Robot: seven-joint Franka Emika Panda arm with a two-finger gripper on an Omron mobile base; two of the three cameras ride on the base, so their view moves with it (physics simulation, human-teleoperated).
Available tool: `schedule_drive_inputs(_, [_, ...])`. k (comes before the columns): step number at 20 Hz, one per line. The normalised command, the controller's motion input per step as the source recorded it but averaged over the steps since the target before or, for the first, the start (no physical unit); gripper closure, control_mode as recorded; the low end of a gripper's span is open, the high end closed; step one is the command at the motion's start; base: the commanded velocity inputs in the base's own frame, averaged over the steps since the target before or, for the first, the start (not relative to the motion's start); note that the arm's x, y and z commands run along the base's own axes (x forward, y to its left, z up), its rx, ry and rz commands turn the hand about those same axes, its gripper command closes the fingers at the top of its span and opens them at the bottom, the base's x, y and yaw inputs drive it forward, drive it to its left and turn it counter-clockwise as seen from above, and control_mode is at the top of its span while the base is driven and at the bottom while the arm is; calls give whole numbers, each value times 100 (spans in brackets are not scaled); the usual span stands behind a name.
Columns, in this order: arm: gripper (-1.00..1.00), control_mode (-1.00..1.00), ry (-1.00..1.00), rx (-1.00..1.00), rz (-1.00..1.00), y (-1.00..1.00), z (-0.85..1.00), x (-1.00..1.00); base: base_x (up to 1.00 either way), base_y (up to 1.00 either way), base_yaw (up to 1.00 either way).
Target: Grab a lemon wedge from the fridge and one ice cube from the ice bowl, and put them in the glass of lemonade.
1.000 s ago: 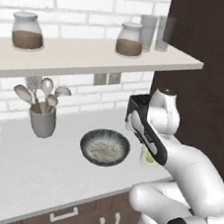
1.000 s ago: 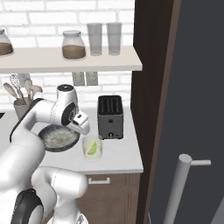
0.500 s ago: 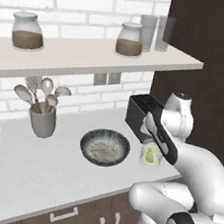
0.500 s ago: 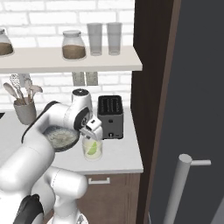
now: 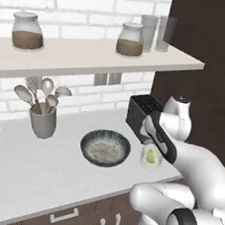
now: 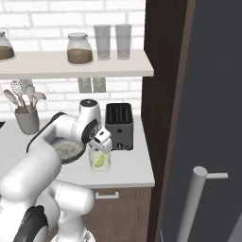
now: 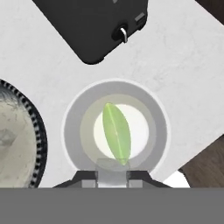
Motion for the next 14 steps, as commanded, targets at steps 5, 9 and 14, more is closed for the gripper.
schedule_drive_inputs(5, [100,-100,0,0,0,-2,-5,1,0,0,0])
schedule_drive_inputs(9, [100,-100,0,0,0,-3,0,11,0,0,0])
schedule_drive_inputs(14, [100,-100,0,0,0,-18,0,36,0,0,0])
